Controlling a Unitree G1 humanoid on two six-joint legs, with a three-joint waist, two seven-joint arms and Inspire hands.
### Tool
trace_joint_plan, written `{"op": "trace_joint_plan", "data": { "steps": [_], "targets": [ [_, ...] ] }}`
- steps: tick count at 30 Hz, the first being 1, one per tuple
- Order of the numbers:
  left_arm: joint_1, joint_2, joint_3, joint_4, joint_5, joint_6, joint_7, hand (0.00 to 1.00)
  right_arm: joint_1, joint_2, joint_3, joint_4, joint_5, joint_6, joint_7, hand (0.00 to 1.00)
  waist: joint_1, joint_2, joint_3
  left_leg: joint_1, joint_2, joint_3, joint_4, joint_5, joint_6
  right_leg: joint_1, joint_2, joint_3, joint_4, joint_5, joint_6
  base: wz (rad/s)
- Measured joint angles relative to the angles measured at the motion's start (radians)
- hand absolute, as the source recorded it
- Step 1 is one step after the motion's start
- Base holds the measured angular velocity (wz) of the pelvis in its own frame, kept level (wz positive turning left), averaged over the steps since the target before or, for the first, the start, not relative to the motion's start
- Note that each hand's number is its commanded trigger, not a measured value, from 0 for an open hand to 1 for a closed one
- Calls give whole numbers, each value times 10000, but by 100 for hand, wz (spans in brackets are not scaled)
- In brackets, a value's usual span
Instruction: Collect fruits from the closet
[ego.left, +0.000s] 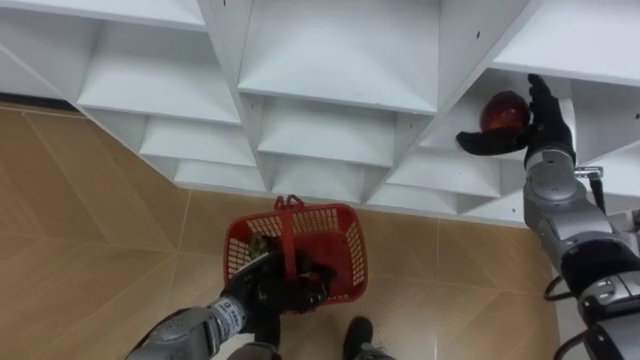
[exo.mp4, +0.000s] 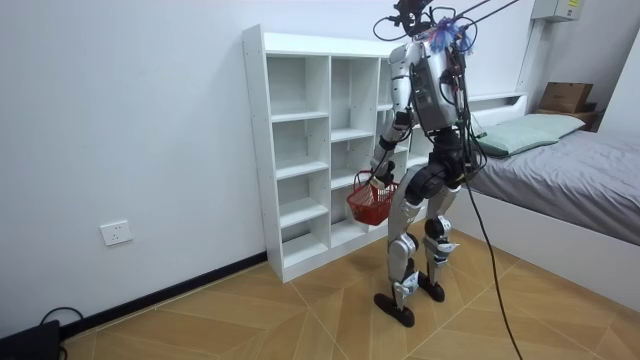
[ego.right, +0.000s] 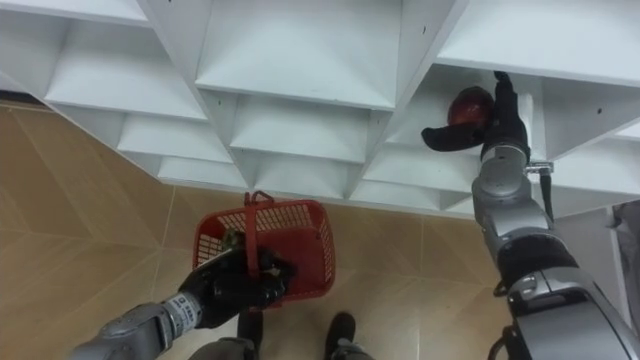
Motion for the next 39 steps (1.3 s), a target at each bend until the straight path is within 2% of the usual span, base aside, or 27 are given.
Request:
{"op": "trace_joint_plan", "data": {
  "steps": [8, 9, 10, 11, 17, 24, 31, 39],
  "targets": [
    [-190, 10, -1, -30, 15, 0, 1, 100, 4, 0, 62, -1, -371, -1, 14, 0, -40, 11, 8, -238, 1, -67, 95, 0, 0, -168, -8, -77, 28, -1, -3, 2],
    [-230, 15, 2, -33, 15, 0, 0, 100, 4, 0, 80, -2, -397, -1, 21, 6, -25, 12, 8, -250, 1, -67, 116, -1, 0, -167, -10, -81, 31, -2, -3, 0],
    [-280, 29, 15, -32, 8, 0, 0, 100, 4, 0, 106, -1, -409, -1, 42, 73, -19, 12, 8, -277, 6, -68, 141, -1, 0, -174, -7, -83, 31, -2, -3, 0],
    [-304, 34, 15, -33, 5, 0, 0, 100, 4, 0, 128, -1, -415, -1, 52, 100, -19, 12, 8, -290, 6, -73, 147, -1, 0, -180, -8, -91, 33, -2, -3, 4],
    [-439, 43, 13, -35, -2, -7, 4, 100, 2, -4, 163, 4, -1206, -15, 183, 100, -7, 32, 21, -310, 3, -106, 220, -2, 1, -181, -15, -111, 123, -4, -7, 1],
    [-477, 36, 4, -65, 2, -25, 137, 100, 3, -80, 164, 21, -1162, -35, 95, 100, 156, 76, 51, -308, 20, -137, 235, 11, -23, -200, -4, -100, 183, -19, -38, 0],
    [-520, 51, 9, -126, -5, -49, 201, 100, 2, -90, 232, 18, -1107, -344, 127, 100, 202, 76, 51, -382, 7, -196, 217, 12, -24, -279, -14, -125, 183, -26, -47, 0],
    [-559, 33, 23, -125, -6, -50, 235, 100, -1, -90, 222, 19, -1126, -337, 232, 100, 210, 104, 69, -376, 12, -209, 225, 13, -24, -277, -10, -136, 207, -24, -50, 0]
  ]
}}
